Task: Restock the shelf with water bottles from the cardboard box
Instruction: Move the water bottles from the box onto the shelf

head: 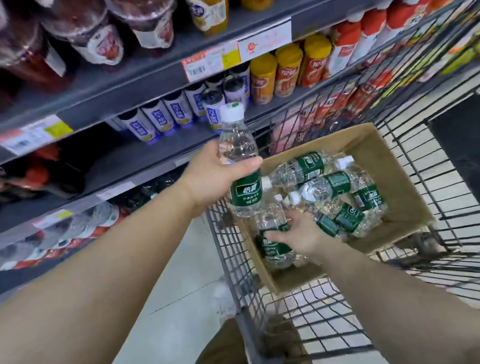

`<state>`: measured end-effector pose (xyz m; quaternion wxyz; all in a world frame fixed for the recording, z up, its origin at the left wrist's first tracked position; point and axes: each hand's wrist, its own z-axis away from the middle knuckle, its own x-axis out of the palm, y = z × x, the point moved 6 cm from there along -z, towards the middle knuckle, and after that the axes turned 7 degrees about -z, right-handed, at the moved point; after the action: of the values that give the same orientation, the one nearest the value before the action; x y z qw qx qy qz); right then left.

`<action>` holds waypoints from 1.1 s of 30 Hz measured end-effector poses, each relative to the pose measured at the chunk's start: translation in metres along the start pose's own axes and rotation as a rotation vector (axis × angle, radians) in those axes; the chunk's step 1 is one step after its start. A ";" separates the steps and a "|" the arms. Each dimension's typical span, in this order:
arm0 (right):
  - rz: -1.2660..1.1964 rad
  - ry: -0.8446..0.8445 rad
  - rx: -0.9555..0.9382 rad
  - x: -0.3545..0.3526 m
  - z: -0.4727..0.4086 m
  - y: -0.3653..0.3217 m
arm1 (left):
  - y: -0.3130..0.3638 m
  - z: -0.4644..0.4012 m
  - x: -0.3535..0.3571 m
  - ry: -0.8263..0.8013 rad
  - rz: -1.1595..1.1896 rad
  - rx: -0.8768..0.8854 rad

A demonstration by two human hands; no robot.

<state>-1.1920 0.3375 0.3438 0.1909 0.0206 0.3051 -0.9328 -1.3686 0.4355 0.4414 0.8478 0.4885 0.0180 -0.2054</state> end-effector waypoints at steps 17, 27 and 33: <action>-0.119 -0.119 -0.559 0.071 0.243 -0.177 | 0.064 0.286 -0.139 0.350 0.016 0.170; 0.016 -0.605 -0.754 0.356 0.394 -0.252 | -0.011 0.561 -0.286 0.803 0.143 0.149; 0.116 -0.859 -0.866 0.562 0.470 -0.276 | -0.103 0.715 -0.407 1.052 0.139 0.122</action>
<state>-1.7777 0.0775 0.7937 0.3385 -0.4202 0.5506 -0.6370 -1.9004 -0.0729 0.8246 0.7059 0.5741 0.3962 0.1230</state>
